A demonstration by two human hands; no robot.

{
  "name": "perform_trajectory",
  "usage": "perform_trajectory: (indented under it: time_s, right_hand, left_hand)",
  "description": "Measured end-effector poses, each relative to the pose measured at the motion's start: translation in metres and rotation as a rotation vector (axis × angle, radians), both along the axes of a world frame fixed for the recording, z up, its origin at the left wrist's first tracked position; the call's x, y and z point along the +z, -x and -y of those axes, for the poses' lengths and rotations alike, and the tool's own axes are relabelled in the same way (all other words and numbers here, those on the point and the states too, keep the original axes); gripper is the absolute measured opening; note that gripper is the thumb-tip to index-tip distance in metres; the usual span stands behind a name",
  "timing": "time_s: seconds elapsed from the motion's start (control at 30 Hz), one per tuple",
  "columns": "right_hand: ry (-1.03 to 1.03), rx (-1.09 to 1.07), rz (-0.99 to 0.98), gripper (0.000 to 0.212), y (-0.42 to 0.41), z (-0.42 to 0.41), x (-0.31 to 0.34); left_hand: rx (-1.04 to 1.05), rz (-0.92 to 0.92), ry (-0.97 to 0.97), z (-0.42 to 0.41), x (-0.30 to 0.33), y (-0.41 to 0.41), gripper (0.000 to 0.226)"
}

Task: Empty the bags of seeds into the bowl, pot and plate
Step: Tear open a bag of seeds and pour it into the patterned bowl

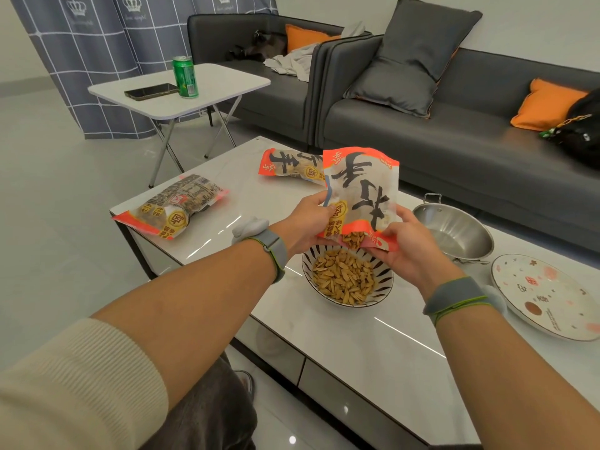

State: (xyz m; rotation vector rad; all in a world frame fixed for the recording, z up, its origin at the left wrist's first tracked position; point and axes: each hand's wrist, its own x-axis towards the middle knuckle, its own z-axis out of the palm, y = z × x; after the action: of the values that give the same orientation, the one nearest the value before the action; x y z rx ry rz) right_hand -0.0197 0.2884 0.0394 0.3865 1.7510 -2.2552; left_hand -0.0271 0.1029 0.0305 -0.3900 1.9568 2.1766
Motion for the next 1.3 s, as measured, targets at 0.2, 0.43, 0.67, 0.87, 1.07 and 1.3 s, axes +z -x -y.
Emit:
perform_trajectory:
  time_s: [0.2,0.43,0.67,0.87,1.07,1.3]
  right_hand:
    - [-0.022,-0.01,-0.004,0.069,0.0,0.002,0.0]
    - [-0.009,-0.017,-0.007,0.068,0.001,-0.002,0.003]
    - [-0.044,0.003,0.005,0.069,-0.004,0.008,-0.001]
    - [-0.03,0.007,-0.002,0.067,-0.002,0.003,0.001]
    - [-0.038,0.006,0.01,0.069,-0.002,0.007,-0.002]
    - [-0.029,-0.001,0.01,0.069,-0.001,0.005,-0.001]
  left_hand:
    - [-0.002,-0.01,0.027,-0.003,0.0,0.0,0.043]
    - [0.012,-0.008,0.005,0.001,0.001,0.001,0.042]
    - [-0.001,0.002,0.027,-0.001,-0.002,-0.002,0.041]
    - [0.004,0.0,0.023,0.004,-0.001,0.0,0.04]
    - [-0.019,0.004,0.034,0.003,-0.005,-0.001,0.041]
    - [-0.031,0.001,0.033,0.002,-0.005,0.0,0.041]
